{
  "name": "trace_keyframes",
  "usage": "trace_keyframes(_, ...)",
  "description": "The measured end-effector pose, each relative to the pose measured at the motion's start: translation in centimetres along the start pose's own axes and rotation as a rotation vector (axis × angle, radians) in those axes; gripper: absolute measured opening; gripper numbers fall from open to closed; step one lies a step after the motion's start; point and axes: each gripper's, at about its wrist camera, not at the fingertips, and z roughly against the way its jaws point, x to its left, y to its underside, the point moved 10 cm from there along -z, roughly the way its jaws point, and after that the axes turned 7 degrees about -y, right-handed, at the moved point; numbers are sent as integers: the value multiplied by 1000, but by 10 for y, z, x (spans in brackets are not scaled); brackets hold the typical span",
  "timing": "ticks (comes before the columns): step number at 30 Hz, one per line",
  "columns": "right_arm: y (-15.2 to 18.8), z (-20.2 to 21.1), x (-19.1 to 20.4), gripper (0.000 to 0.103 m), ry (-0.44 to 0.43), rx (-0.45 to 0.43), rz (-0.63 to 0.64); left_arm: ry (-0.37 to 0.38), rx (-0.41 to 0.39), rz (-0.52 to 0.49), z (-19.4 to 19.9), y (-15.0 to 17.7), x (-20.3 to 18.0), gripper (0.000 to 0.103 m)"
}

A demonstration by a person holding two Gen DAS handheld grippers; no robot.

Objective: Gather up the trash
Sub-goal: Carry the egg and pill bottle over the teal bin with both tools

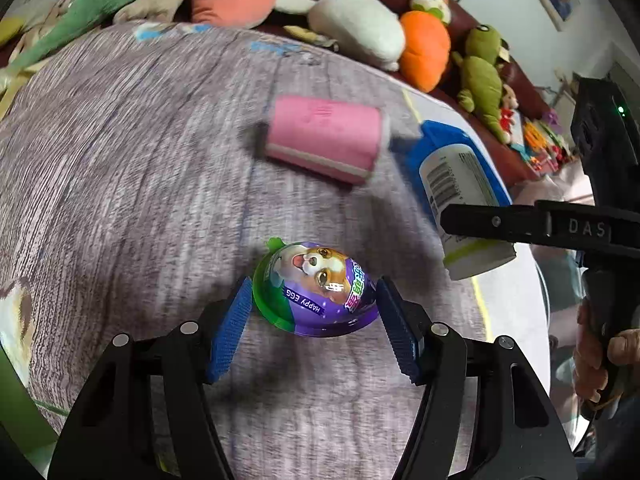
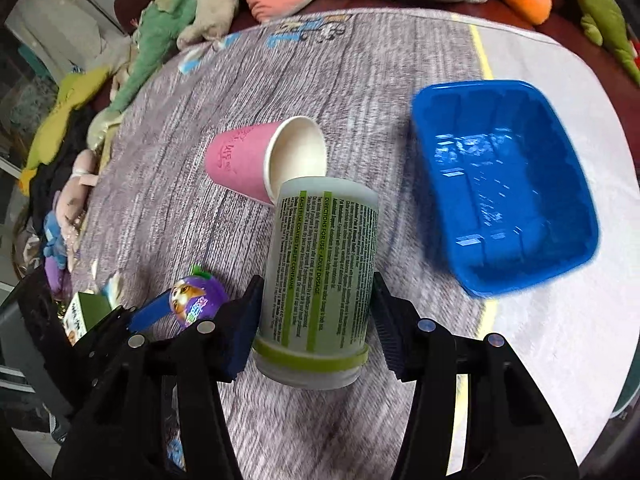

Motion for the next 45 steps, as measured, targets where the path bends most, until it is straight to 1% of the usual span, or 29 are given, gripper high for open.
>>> trace_keyframes(3, 6, 17, -12, 51, -6, -22, -19, 8, -6, -33, 4, 0, -21, 65)
trace_keyframes(9, 20, 57, -47, 51, -15, -79, -70, 32, -14, -109, 11, 3, -74, 64)
trace_keyframes(18, 45, 115, -113, 51, -33, -174, -170, 73, 2, -234, 11, 11, -161, 65)
trace_keyframes(24, 67, 153, -162, 51, -51, -248, -245, 84, 21, -325, 5, 20, -220, 65)
trace_keyframes(28, 83, 179, -199, 51, -36, -300, -289, 92, 27, -391, 2, 25, -262, 65)
trace_keyframes(33, 108, 214, -255, 51, -9, -364, -363, 118, 44, -460, -3, 33, -314, 65)
trace_keyframes(41, 158, 272, -347, 51, 59, -466, -512, 175, 91, -572, -23, 54, -407, 65)
trace_keyframes(45, 178, 292, -384, 51, 83, -500, -576, 190, 109, -613, -34, 63, -443, 65)
